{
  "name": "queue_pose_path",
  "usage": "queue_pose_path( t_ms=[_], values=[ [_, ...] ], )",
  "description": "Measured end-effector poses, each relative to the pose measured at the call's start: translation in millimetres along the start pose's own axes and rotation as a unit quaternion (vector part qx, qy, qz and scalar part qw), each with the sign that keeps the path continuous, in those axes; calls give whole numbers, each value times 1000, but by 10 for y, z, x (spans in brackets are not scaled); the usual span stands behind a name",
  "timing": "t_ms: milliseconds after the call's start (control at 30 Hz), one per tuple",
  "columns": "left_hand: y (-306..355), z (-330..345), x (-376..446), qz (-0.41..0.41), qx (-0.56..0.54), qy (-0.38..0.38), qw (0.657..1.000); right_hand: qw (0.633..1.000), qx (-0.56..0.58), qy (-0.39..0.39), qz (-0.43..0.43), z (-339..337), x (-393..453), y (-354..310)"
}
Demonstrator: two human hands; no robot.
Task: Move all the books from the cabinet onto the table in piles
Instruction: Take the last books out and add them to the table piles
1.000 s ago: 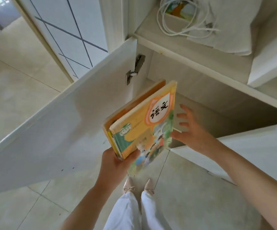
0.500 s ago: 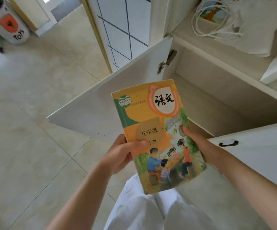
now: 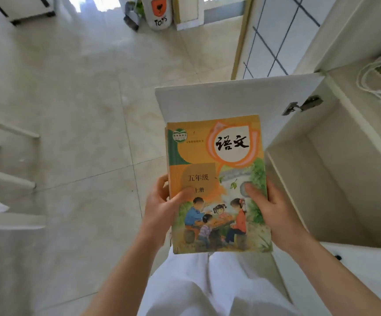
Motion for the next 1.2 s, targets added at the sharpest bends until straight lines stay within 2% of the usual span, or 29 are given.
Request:
queue_pose_path(
  t_ms=[67,167,333,467,700,900,1200],
  values=[
    [-45,-204,-245,33,-28,97,994,999,-41,-26,-5,212,-55,9],
    [-110,-489,-526,53,-62,191,978,992,-110,-64,-14,519,-155,35],
    [-267,-1112,-970,42,-115,304,945,969,-198,-139,-55,1181,-411,85],
    [-396,-1630,-1288,38,-137,369,918,953,-224,-194,-70,1736,-666,195],
    [-782,-2763,-1907,52,-178,486,854,888,-295,-319,-151,2948,-1304,602],
    [-1131,-3652,-2385,48,-181,546,817,841,-352,-369,-183,3870,-1850,1115],
    [-1601,-4657,-2884,14,-196,628,753,809,-341,-459,-140,4967,-2469,1761]
  ],
)
Point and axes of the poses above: each hand's wrist, its own x-axis towards the middle knuckle, its own z-axis out of the palm, y = z × x, the point moved 4 cm from there along x, towards the middle knuckle, and after that the axes turned 8 degrees about y, right-handed, at the moved point
